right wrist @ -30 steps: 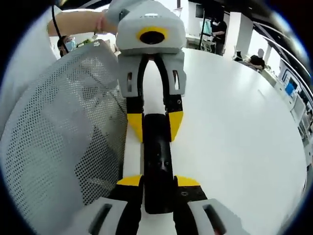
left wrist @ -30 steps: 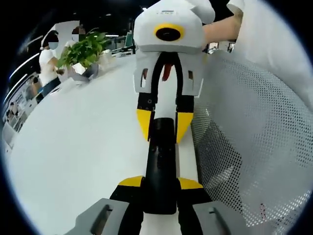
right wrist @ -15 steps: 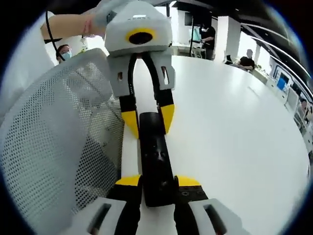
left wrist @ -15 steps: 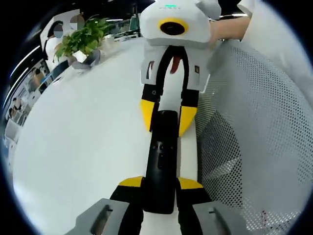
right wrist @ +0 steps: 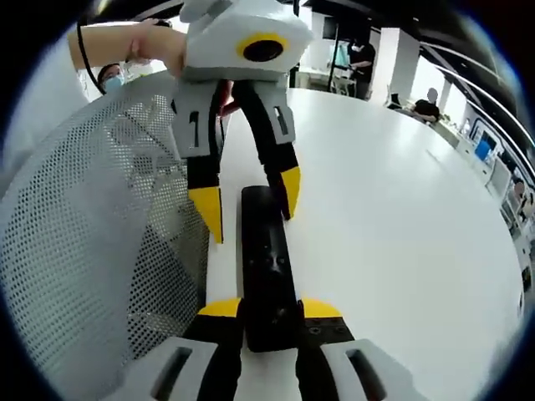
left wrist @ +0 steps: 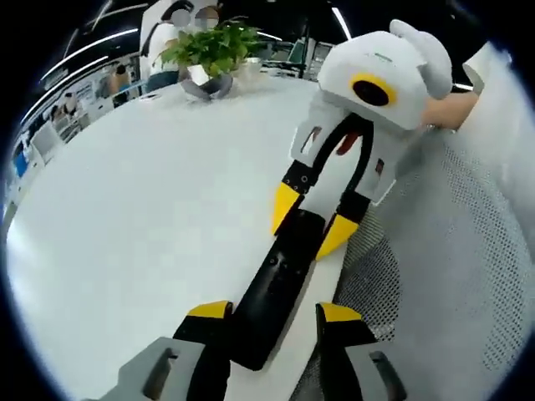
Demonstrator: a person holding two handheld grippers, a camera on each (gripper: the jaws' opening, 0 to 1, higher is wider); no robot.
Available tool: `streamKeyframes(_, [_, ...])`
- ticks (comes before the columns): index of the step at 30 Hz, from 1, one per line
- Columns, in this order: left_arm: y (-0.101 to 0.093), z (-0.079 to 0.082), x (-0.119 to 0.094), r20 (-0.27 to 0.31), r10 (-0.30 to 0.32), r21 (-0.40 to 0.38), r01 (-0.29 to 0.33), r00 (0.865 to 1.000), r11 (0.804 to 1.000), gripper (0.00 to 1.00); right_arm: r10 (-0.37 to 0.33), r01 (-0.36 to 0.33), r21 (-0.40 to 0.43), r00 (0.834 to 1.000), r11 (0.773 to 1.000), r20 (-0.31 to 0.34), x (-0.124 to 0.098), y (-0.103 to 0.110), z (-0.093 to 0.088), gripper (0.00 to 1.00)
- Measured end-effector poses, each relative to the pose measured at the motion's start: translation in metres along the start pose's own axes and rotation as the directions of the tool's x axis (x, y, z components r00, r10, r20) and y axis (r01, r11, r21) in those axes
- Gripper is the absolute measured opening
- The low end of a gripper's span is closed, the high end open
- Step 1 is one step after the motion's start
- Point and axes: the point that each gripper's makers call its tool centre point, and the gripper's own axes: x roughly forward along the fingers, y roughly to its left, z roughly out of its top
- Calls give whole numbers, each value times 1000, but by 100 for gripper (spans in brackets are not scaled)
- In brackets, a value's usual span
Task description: Press the specified remote control buttons in sequence, fully releasing each button before pressing the next.
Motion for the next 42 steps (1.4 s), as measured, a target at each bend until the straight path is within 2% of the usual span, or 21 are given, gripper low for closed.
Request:
streamKeyframes(4, [-2,20,-21,139,61,-77,-50,988,996,44,-6,6,11,1000,1000,0,0,0,0,22])
streamKeyframes(6, [1,29,-37,208,112,-101,-92,972,991,51,-7,7,11,1000,1000,2,0,0,0,22])
streamKeyframes(8, [2,37,-53,275,155,-144,-119,949,982,56,-8,8,11,1000,1000,4,0,0,0,22])
streamKeyframes(10, [8,47,-72,358,213,-180,-156,909,971,60,-7,7,10,1000,1000,5,0,0,0,22])
streamKeyframes(12, [14,62,-95,473,266,-202,-191,840,961,64,-5,5,8,1000,1000,1,0,0,0,22])
streamKeyframes(14, [24,68,-113,533,343,-243,-248,773,938,71,-4,4,4,1000,1000,-3,-1,0,0,22])
streamKeyframes(15, [29,73,-127,573,380,-255,-283,726,925,73,-2,2,2,1000,1000,-6,-1,0,-1,22])
streamKeyframes(17, [37,76,-146,608,451,-294,-343,653,892,78,-2,2,2,1000,1000,-7,-1,-1,-1,22])
streamKeyframes(18, [42,79,-160,638,493,-318,-380,592,869,84,-2,2,1,1000,1000,-7,-1,0,-1,22])
streamKeyframes(20, [47,82,-180,679,531,-329,-438,507,837,97,0,0,-1,1000,1000,-11,-1,0,-1,22])
streamKeyframes(22, [48,84,-194,705,551,-339,-471,446,815,100,1,-1,-1,1000,1000,-14,-1,0,-1,22])
streamKeyframes(24, [49,84,-201,717,563,-352,-484,410,801,100,2,-2,-5,1000,1000,-17,-1,0,-1,22])
streamKeyframes(27, [51,82,-214,748,581,-376,-516,321,770,100,6,-6,-13,1000,1000,-19,-1,0,-1,22])
streamKeyframes(28, [51,81,-216,753,584,-386,-516,302,765,100,8,-8,-23,1000,1000,-17,-1,0,-1,22])
streamKeyframes(33, [54,63,-220,733,620,-452,-480,280,752,100,12,-12,-18,1000,1000,11,-2,0,-1,22])
streamKeyframes(37, [61,43,-224,718,662,-486,-526,215,698,100,14,-14,-17,1000,1000,16,-2,0,-1,22])
streamKeyframes(38, [64,39,-220,713,669,-498,-521,209,694,100,15,-15,-15,1000,1000,12,-2,0,0,22])
streamKeyframes(39, [67,37,-218,702,678,-511,-509,217,692,100,17,-17,-20,1000,1000,3,-2,0,0,22])
streamKeyframes(40, [70,35,-216,681,692,-514,-515,242,686,100,18,-18,-30,1000,999,-4,-2,0,0,22])
streamKeyframes(41, [72,36,-218,671,700,-508,-537,243,674,100,19,-19,-32,1000,999,-7,-1,0,0,22])
streamKeyframes(42, [73,36,-224,677,704,-507,-558,214,657,100,21,-21,-31,1000,999,-14,-1,0,0,22])
